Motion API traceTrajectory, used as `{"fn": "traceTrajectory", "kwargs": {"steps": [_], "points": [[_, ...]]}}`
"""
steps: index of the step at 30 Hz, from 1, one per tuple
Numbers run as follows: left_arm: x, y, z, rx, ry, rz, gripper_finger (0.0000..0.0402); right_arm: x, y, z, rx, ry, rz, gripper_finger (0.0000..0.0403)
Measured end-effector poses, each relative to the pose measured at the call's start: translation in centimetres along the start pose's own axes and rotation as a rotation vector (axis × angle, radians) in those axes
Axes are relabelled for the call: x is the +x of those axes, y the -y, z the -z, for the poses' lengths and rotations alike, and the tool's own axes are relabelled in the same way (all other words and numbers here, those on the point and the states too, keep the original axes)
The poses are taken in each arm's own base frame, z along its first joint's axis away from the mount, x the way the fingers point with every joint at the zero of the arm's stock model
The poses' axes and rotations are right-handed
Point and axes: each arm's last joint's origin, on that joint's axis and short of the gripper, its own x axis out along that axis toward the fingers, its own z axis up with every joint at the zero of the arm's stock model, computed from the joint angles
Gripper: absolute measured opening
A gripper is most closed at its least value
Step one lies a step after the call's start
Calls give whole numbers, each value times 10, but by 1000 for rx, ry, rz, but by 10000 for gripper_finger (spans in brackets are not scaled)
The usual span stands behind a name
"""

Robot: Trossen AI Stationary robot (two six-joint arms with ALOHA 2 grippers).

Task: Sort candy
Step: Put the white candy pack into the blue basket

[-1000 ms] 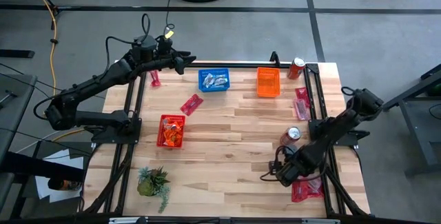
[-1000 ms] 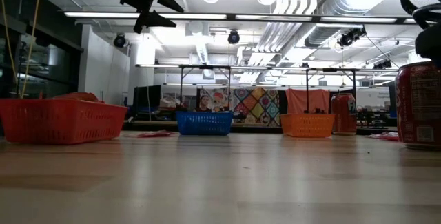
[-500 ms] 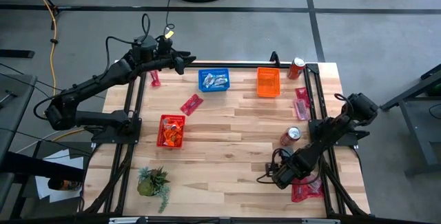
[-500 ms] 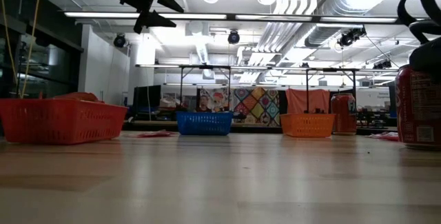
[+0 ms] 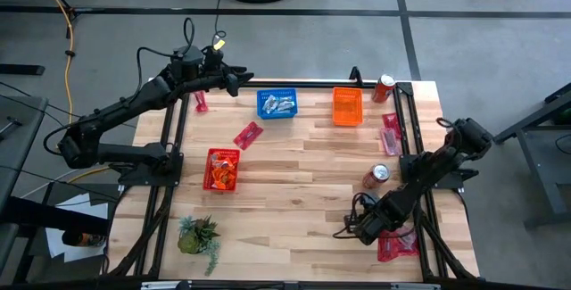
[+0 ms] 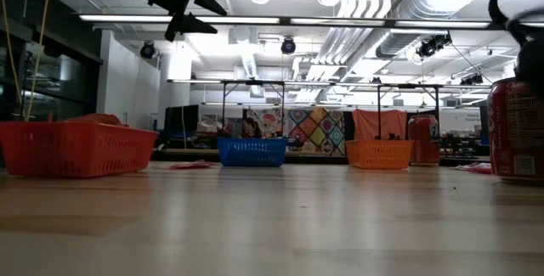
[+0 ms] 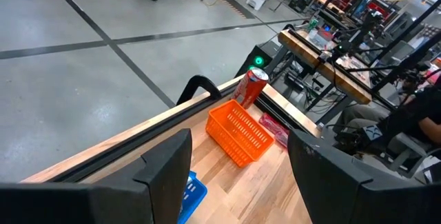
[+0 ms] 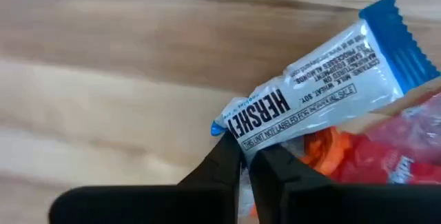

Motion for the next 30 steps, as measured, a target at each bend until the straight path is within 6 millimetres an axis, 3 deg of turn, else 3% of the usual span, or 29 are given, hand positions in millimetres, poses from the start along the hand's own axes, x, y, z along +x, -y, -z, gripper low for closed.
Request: {"fn": "traceTrajectory", "kwargs": {"steps": [7, 14, 21, 26, 30], "points": [[0, 0, 0, 1, 1, 0, 227, -47, -9, 9, -353, 14, -226, 5], [0, 0, 0, 1, 1, 0, 227, -86, -25, -17, -645, 219, -432, 2], [0, 0, 0, 0, 1, 1, 227, -104, -58, -76, -934, 489, -482, 2], [0, 1, 0, 27, 4, 5, 227, -114, -75, -143, -1015, 715, -416, 2], [1, 3, 1, 23, -4, 26, 227, -126, -86, -199, -1063, 856, -469, 2]]}}
